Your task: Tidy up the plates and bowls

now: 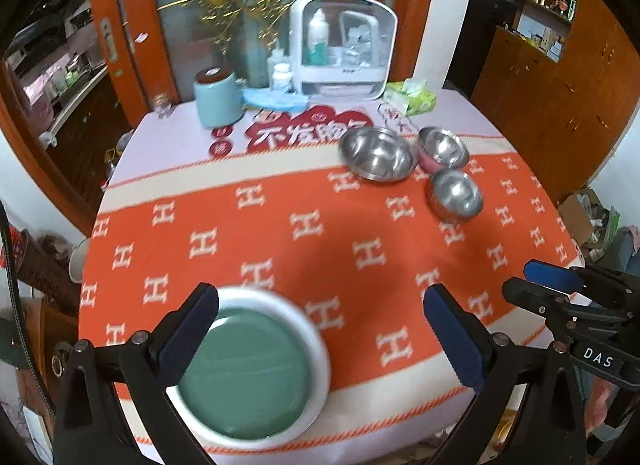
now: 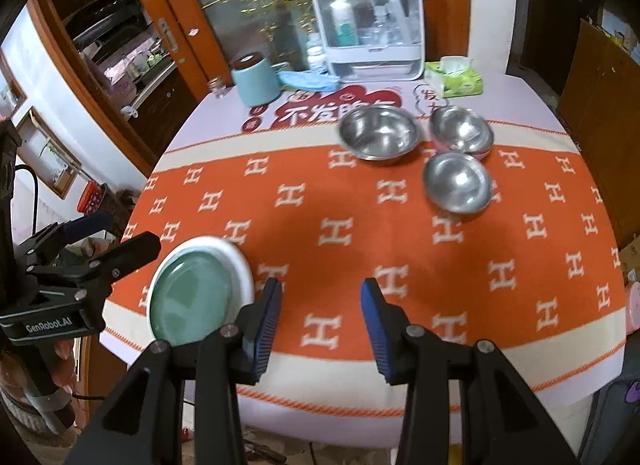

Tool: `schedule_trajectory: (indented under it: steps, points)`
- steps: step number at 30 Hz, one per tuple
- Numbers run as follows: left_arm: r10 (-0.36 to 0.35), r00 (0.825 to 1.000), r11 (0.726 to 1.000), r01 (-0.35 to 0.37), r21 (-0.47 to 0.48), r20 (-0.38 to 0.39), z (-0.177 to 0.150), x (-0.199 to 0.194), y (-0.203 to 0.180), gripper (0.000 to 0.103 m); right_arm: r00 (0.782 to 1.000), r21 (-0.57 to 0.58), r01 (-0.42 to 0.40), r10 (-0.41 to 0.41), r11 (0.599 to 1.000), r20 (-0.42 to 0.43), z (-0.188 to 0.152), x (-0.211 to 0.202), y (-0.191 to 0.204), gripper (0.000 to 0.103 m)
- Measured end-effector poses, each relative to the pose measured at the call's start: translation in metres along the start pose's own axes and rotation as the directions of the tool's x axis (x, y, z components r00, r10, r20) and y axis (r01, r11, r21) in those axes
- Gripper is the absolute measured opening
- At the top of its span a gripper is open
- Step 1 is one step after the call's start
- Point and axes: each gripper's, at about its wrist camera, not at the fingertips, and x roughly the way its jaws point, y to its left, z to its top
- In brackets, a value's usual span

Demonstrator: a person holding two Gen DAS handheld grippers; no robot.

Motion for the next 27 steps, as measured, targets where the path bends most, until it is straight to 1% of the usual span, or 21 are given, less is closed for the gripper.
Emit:
schedule_trajectory:
  steps: [4,8,13,17,21,25,27]
  points:
    - [0.007,1.000,1.000,-0.007,-0.003,-0.001,0.034,0.022,-0.024,0.102,1.000,0.017,0.008,-0.008,1.000,0.011,0.028,0.002,-0.042,0.041]
    - [0.031,1.000,0.999,-0.031,-0.015,0.001,0.067,0.051,-0.043,0.102,1.000,0.040,-0.016,0.016,0.999,0.006,0.061,0.014,-0.085,0.041]
    - [0.057,0.998,0.998,-0.057,-0.034,0.000,0.106,0.089,-0.051,0.102,0.999,0.044,-0.039,0.039,0.998,-0.006,0.103,0.038,-0.120,0.041]
    - [0.065,0.998,0.997,-0.065,-0.048,0.003,0.135,0.126,-0.052,0.102,0.996,0.054,-0.084,0.086,0.995,-0.028,0.139,0.071,-0.137,0.041]
    - [0.060,0.998,0.996,-0.061,-0.069,-0.025,0.159,0.173,-0.044,0.102,0.987,0.094,-0.136,0.143,0.986,-0.079,0.168,0.116,-0.145,0.041]
    - [0.041,0.997,0.992,-0.049,-0.113,-0.073,0.171,0.212,-0.028,0.102,0.976,0.146,-0.142,0.163,0.979,-0.143,0.182,0.160,-0.150,0.041]
    - [0.027,0.995,0.988,-0.042,-0.150,-0.101,0.177,0.233,-0.018,0.102,0.967,0.189,-0.145,0.180,0.971,-0.183,0.185,0.184,-0.154,0.041]
